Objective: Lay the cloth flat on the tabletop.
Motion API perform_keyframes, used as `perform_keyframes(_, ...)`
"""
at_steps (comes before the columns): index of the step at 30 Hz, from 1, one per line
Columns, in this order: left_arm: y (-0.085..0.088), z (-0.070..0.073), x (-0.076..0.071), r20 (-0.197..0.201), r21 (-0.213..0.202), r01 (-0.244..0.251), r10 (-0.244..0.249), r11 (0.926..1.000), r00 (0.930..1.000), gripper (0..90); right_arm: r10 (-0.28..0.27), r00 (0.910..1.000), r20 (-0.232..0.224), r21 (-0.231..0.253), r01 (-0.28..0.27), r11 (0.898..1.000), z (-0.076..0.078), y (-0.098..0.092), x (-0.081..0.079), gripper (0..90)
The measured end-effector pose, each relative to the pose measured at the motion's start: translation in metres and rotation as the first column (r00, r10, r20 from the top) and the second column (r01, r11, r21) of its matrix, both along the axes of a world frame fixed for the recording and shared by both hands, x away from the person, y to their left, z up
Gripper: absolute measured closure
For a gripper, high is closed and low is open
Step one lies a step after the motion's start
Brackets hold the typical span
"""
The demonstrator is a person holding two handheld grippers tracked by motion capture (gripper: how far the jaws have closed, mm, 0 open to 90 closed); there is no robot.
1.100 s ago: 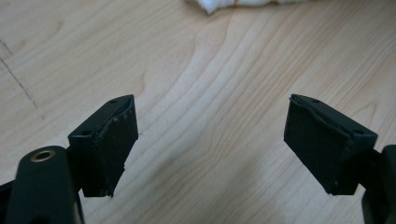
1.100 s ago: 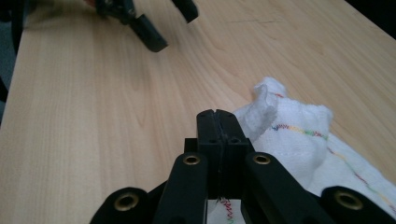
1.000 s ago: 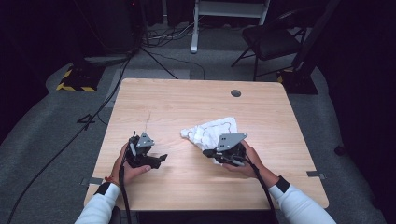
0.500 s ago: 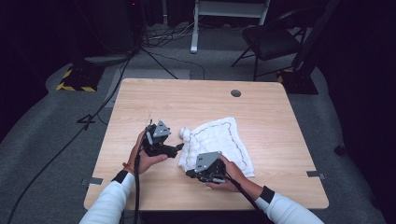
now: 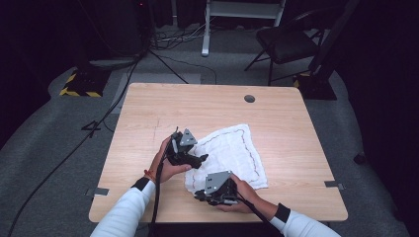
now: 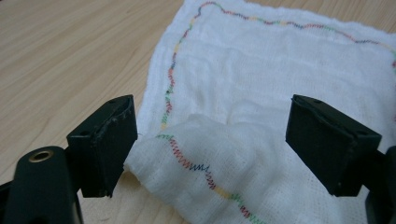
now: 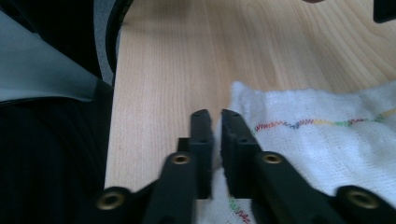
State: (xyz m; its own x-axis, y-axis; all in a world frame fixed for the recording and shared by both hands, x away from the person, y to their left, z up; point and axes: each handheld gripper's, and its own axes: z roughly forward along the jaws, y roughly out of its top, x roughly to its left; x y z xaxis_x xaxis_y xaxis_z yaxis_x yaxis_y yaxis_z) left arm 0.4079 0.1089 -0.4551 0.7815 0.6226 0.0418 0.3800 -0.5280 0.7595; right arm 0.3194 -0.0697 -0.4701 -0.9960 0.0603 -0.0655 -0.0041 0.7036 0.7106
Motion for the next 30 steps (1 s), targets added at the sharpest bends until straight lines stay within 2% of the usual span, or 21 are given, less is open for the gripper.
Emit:
perform_keyframes(2,0.0,-0.002,0.0,-0.003,0.014,-0.003,0.003,0.9999,1.0,16.9,0.005,1.0,0.0,-0.005,-0.005,1.0,0.001,-0.003,0.0,75.4)
perform_keyframes(4,0.002,-0.004,0.001,-0.005,0.022,-0.008,0.008,0.9997,1.0,16.9,-0.011,0.9999,0.002,0.005,0.011,1.0,0.005,-0.01,0.003,70.5)
perform_keyframes(7,0.004,-0.006,0.002,0.001,0.035,-0.018,0.018,0.9992,0.9998,17.0,-0.035,0.9994,-0.003,0.02,0.035,0.999,0.01,-0.021,0.007,68.5)
perform_keyframes(8,0.006,-0.007,0.003,0.004,0.054,-0.031,0.03,0.998,0.9995,17.0,-0.07,0.9974,0.013,0.032,0.07,0.997,0.017,-0.034,0.013,65.9)
perform_keyframes(9,0.006,-0.007,0.003,0.004,0.054,-0.031,0.03,0.998,0.9995,17.1,-0.087,0.9961,0.017,0.041,0.086,0.995,0.02,-0.04,0.015,65.1)
perform_keyframes(11,0.008,-0.009,0.005,0.001,0.057,-0.045,0.045,0.9974,0.999,17.1,-0.102,0.9947,0.015,0.049,0.101,0.994,0.022,-0.045,0.017,64.8)
perform_keyframes(12,0.011,-0.01,0.007,0.003,0.066,-0.064,0.064,0.9958,0.998,17.2,-0.136,0.9905,0.023,0.062,0.134,0.989,0.028,-0.058,0.023,63.2)
perform_keyframes(14,0.012,-0.011,0.008,0.006,0.069,-0.07,0.069,0.9952,0.9976,17.4,-0.154,0.9877,0.028,0.066,0.152,0.986,0.03,-0.064,0.026,61.8)
perform_keyframes(15,0.013,-0.013,0.011,0.002,0.081,-0.088,0.088,0.9928,0.9961,17.7,-0.207,0.9767,0.055,0.071,0.203,0.976,0.034,-0.078,0.034,60.5)
perform_keyframes(17,0.014,-0.015,0.014,0.009,0.101,-0.098,0.098,0.99,0.9952,17.9,-0.281,0.9582,0.056,0.09,0.275,0.957,0.037,-0.096,0.049,58.6)
perform_keyframes(19,0.017,-0.017,0.018,0.004,0.107,-0.104,0.104,0.9889,0.9946,17.8,-0.363,0.9312,0.036,0.117,0.356,0.927,0.039,-0.112,0.066,56.6)
perform_keyframes(20,0.017,-0.017,0.018,0.004,0.107,-0.104,0.104,0.9889,0.9946,17.4,-0.363,0.9312,0.036,0.117,0.356,0.927,0.039,-0.112,0.066,56.6)
perform_keyframes(21,0.019,-0.018,0.02,-0.003,0.095,-0.101,0.102,0.9904,0.9948,17.4,-0.4,0.9159,0.031,0.126,0.394,0.911,0.039,-0.12,0.076,55.3)
perform_keyframes(22,0.022,-0.019,0.025,-0.015,0.083,-0.108,0.11,0.9906,0.9938,16.2,-0.458,0.8882,0.034,0.138,0.45,0.882,0.039,-0.131,0.091,54.2)
perform_keyframes(23,0.024,-0.02,0.028,-0.031,0.066,-0.115,0.117,0.9912,0.9926,16.1,-0.488,0.8726,0.022,0.146,0.48,0.865,0.038,-0.137,0.099,53.9)
perform_keyframes(24,0.026,-0.02,0.031,-0.037,0.059,-0.121,0.124,0.9909,0.9917,16.1,-0.509,0.8606,0.0,0.15,0.504,0.851,0.036,-0.143,0.108,53.0)
perform_keyframes(25,0.026,-0.021,0.032,-0.023,0.068,-0.135,0.137,0.9885,0.9903,16.2,-0.529,0.8485,-0.006,0.139,0.525,0.84,0.033,-0.146,0.116,51.6)
perform_keyframes(26,0.025,-0.022,0.033,-0.018,0.078,-0.14,0.142,0.9871,0.9898,16.2,-0.554,0.8327,0.006,0.123,0.549,0.827,0.03,-0.149,0.124,50.6)
perform_keyframes(28,0.024,-0.025,0.035,-0.016,0.096,-0.136,0.138,0.9861,0.9903,16.3,-0.583,0.8121,-0.016,0.108,0.581,0.806,0.024,-0.153,0.139,49.2)
perform_keyframes(30,0.022,-0.027,0.037,-0.008,0.105,-0.143,0.145,0.9841,0.9894,16.4,-0.616,0.7877,-0.014,0.096,0.614,0.783,0.017,-0.155,0.153,47.6)
